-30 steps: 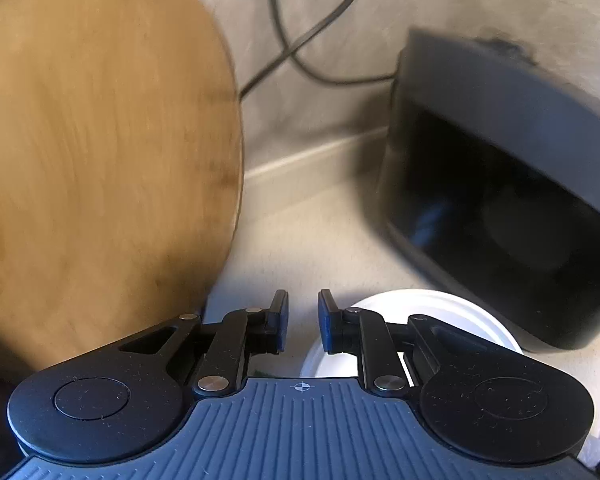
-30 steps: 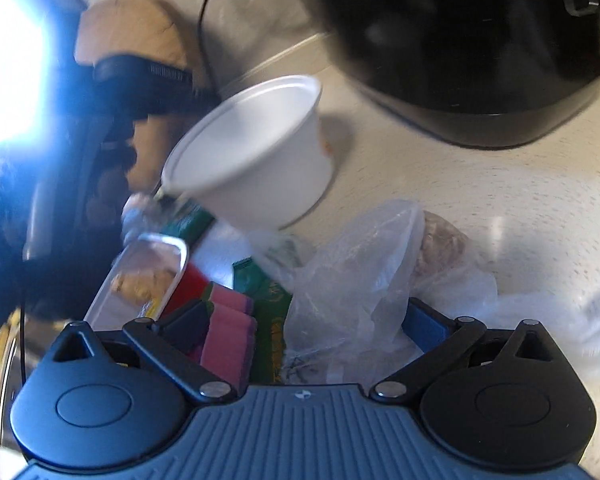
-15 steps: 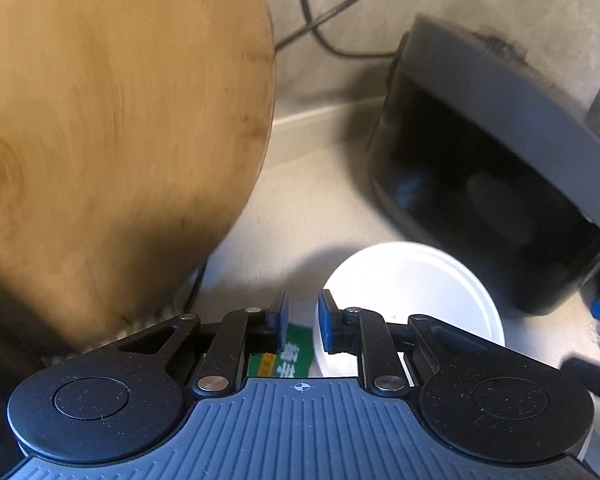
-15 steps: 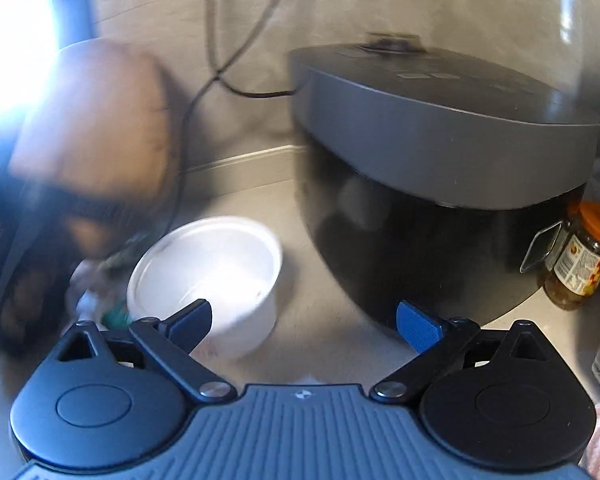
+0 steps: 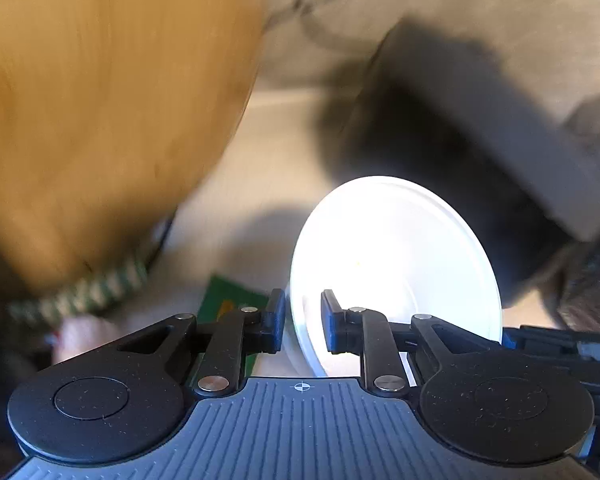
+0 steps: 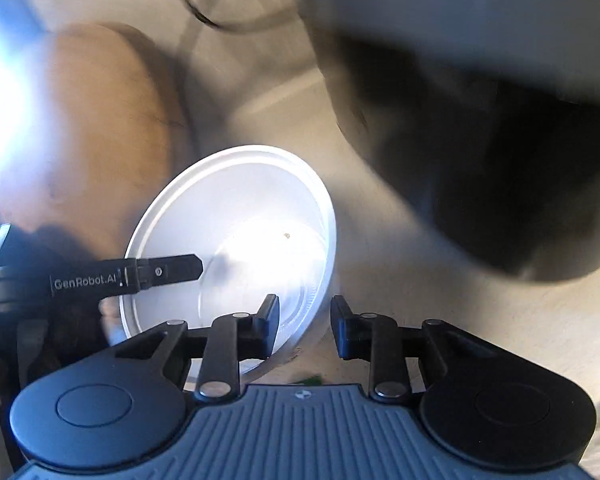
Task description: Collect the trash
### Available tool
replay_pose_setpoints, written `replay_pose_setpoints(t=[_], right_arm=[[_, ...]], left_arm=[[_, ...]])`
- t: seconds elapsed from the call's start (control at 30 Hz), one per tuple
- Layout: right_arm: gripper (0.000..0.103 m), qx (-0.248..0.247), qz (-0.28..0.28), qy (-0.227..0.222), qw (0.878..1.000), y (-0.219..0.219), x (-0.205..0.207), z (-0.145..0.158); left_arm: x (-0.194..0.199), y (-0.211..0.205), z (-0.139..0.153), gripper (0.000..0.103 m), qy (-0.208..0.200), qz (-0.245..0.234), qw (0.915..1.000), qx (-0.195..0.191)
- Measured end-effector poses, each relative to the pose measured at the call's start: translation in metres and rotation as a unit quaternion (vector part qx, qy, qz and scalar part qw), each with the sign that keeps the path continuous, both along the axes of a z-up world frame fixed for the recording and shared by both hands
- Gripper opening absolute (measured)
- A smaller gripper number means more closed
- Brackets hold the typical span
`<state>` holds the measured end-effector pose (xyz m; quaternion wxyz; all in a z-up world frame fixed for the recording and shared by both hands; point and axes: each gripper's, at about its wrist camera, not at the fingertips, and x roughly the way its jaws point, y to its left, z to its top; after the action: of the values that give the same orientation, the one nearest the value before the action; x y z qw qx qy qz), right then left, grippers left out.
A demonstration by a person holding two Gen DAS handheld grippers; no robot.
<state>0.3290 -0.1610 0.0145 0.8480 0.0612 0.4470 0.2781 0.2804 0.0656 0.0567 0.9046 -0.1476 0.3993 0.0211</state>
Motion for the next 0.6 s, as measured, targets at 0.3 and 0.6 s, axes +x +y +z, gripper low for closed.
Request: replay_pose_setpoints(t=[0.3,0.6], right_arm=[[0.030,0.020,0.042,-0.020,0.999,0.011,-0.099,0.061],[0.030,0.014,0.123,0.055,0.991,0.066,-0.205,0.028]], left_arm=[[-0.113,-0.013,0.075,0.022,-0.040,0.013,0.9962,0.076],[-0.256,0.044,0.049,0.024,-0.012,0.054,0.9978,0.036]])
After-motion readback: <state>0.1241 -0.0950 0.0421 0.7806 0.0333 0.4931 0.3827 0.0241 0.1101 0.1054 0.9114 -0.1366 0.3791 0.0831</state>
